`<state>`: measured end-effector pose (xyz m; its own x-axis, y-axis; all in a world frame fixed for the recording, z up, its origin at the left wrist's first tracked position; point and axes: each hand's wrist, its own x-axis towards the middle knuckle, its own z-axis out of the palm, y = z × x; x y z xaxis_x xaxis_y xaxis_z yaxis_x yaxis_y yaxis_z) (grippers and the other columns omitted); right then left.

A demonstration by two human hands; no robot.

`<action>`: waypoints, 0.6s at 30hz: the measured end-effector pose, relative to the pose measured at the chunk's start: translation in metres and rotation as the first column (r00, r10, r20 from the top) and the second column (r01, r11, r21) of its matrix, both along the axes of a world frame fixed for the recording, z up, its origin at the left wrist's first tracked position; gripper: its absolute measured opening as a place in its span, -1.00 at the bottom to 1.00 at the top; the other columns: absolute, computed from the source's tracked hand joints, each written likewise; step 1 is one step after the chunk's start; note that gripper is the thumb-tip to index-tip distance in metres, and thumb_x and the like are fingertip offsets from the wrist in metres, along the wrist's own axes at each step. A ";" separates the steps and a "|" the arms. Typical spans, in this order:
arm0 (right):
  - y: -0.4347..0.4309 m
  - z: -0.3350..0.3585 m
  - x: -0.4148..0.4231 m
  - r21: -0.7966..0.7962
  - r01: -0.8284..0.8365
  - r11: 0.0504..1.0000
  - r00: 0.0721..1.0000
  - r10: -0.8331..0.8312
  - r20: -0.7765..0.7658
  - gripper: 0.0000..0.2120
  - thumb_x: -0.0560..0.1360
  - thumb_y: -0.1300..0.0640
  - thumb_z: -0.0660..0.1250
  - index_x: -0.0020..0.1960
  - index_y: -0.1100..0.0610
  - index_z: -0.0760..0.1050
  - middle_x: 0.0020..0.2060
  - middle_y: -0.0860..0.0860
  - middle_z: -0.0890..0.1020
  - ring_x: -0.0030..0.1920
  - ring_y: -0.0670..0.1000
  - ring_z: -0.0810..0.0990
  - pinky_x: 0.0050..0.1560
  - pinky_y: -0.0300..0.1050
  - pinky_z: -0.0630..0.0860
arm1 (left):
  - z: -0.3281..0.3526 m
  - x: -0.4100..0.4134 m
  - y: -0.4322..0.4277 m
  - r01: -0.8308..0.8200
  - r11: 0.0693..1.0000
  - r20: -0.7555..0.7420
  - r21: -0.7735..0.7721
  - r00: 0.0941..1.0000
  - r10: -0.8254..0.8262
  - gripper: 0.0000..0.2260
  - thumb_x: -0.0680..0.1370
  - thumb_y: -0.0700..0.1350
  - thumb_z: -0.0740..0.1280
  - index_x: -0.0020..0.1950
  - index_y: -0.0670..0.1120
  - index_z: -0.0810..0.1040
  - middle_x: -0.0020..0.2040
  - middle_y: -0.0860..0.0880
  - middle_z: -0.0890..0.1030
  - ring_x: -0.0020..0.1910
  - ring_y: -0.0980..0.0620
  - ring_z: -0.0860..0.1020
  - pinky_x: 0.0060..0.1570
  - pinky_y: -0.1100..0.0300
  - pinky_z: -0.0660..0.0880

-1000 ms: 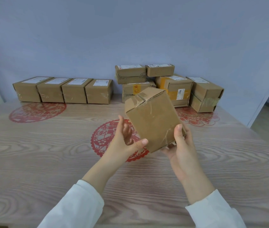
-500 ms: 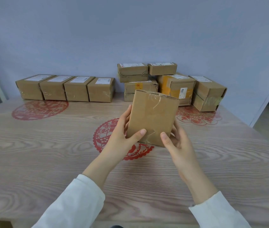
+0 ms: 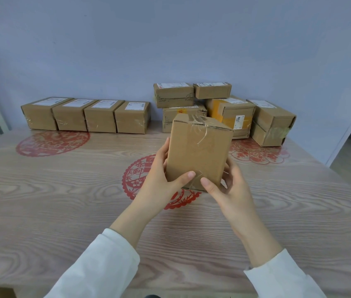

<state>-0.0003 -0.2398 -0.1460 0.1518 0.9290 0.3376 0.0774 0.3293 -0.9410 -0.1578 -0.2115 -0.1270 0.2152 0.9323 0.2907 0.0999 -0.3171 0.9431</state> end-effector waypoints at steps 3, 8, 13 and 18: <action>-0.001 0.004 -0.001 0.006 0.017 1.000 0.999 -0.017 -0.043 -0.39 0.42 0.20 0.42 0.40 0.02 0.27 0.22 -0.04 0.50 0.23 -0.14 0.49 0.03 -0.38 0.53 | 0.000 0.001 -0.001 0.003 1.000 -0.047 0.025 0.999 -0.002 -0.24 0.45 -0.11 0.43 0.52 0.04 0.06 0.20 0.29 0.37 0.12 0.41 0.40 -0.08 0.57 0.42; -0.002 0.003 -0.002 0.040 0.067 0.997 0.998 -0.068 0.013 -0.43 0.44 0.19 0.40 0.38 0.00 0.28 0.24 0.00 0.49 0.24 -0.12 0.48 0.06 -0.37 0.52 | 0.003 0.003 -0.004 0.005 1.000 -0.027 0.012 1.000 -0.005 -0.23 0.39 0.03 0.40 0.51 0.04 0.09 0.19 0.26 0.41 0.07 0.44 0.44 -0.10 0.56 0.43; -0.005 0.003 -0.003 0.001 0.040 0.999 0.996 -0.040 -0.076 -0.46 0.27 -0.01 0.44 0.21 -0.09 0.36 0.15 -0.06 0.54 0.19 -0.11 0.52 -0.01 -0.29 0.57 | 0.002 0.000 -0.003 0.031 1.000 0.009 0.002 0.999 -0.031 -0.32 0.37 0.05 0.36 0.44 0.11 0.15 0.20 0.23 0.43 0.15 0.34 0.46 -0.05 0.47 0.49; -0.003 0.000 -0.003 0.010 0.108 0.994 0.989 -0.106 -0.100 -0.65 0.32 0.00 0.41 0.04 -0.07 0.38 0.01 -0.09 0.59 0.11 -0.07 0.57 -0.11 -0.33 0.54 | -0.001 0.003 -0.004 0.036 0.999 0.003 0.013 0.999 -0.036 -0.28 0.35 0.08 0.37 0.44 -0.01 0.17 0.28 0.14 0.43 0.23 0.20 0.46 -0.03 0.44 0.51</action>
